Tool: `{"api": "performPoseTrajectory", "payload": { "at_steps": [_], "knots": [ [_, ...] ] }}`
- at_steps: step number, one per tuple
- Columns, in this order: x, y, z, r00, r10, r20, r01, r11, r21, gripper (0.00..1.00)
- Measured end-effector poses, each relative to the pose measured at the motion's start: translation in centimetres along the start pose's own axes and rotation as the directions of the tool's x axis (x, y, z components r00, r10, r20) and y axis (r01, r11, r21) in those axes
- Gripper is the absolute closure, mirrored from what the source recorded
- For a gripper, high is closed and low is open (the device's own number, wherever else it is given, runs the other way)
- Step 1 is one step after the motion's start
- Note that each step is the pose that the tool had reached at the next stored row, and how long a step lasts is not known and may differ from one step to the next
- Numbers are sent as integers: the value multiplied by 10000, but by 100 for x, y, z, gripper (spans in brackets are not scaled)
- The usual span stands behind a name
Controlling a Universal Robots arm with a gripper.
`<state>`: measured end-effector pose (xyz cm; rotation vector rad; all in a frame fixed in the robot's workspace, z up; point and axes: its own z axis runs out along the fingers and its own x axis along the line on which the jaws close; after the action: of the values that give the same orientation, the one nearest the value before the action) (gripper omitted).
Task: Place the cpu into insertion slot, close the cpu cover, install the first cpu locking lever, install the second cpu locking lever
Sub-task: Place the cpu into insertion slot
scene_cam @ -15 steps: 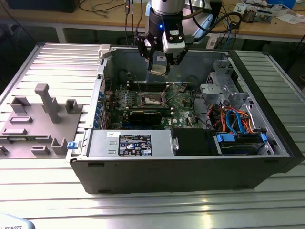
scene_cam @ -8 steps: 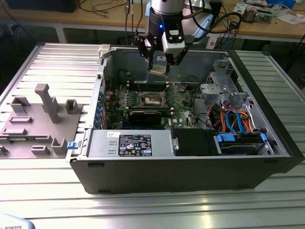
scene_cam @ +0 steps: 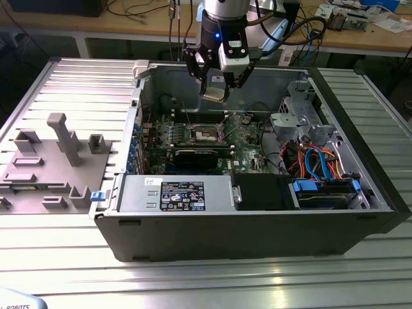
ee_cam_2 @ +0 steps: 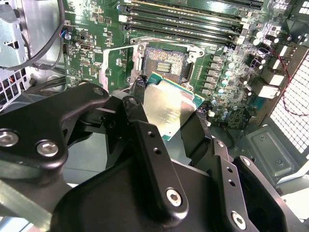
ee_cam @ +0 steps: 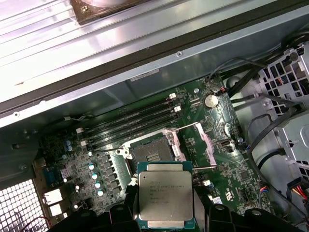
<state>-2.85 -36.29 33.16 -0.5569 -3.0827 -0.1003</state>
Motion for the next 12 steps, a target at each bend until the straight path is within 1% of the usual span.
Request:
{"api": "performPoseTrajectory", "payload": {
  "at_steps": [12],
  "knots": [
    [0,0,0,10000,60,3,-60,10000,-1,46]
  ]
}}
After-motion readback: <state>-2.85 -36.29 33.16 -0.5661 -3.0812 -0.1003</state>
